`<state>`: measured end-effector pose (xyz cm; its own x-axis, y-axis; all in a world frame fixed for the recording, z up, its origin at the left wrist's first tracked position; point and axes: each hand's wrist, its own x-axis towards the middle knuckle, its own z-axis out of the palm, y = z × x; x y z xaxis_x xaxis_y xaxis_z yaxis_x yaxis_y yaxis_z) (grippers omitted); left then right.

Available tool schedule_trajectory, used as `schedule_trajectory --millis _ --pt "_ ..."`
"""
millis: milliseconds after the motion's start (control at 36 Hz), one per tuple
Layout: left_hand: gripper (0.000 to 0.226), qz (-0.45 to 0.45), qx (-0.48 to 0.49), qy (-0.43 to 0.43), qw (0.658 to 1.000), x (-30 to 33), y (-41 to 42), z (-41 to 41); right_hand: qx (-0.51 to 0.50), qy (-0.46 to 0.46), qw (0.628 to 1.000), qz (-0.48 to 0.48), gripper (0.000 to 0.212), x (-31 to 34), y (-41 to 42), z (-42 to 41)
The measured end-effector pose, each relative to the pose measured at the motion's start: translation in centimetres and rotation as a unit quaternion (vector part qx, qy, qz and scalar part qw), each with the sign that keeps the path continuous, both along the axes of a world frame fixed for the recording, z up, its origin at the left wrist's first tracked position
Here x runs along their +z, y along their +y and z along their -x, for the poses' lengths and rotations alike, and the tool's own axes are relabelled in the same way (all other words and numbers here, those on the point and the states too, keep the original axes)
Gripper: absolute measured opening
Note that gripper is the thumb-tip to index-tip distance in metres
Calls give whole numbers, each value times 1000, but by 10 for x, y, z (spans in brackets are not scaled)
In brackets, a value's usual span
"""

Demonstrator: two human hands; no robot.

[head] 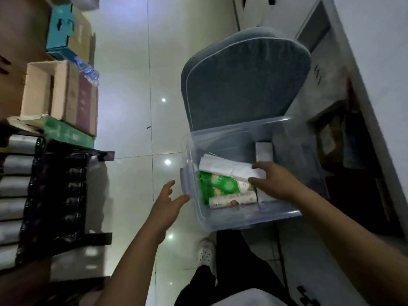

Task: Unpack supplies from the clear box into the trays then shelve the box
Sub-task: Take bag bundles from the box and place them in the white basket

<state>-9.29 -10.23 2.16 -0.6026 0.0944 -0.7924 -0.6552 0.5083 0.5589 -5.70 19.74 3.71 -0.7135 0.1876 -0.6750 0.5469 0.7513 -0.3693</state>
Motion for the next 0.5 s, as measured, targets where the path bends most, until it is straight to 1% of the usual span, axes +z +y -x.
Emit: schedule_trajectory --millis 111,194,250,333,389,444,500 --pt "72 -11 74 -68 995 -43 28 15 42 -118 992 11 59 -98 14 65" --pt "71 -16 126 -103 987 -66 45 17 47 -166 985 16 65 -159 21 96" --pt "70 -3 153 -103 983 -74 52 16 43 -183 982 17 72 -193 22 113" --pt "67 26 165 -84 982 -78 56 15 44 -198 979 17 79 -232 20 129" --pt "64 42 161 -78 983 -79 53 16 47 -225 973 25 90 -253 18 135" --pt "59 42 173 -85 980 -80 51 19 44 -252 966 39 100 -270 18 138" --pt "54 34 189 -96 977 -80 50 23 66 -270 960 29 105 -284 18 137"
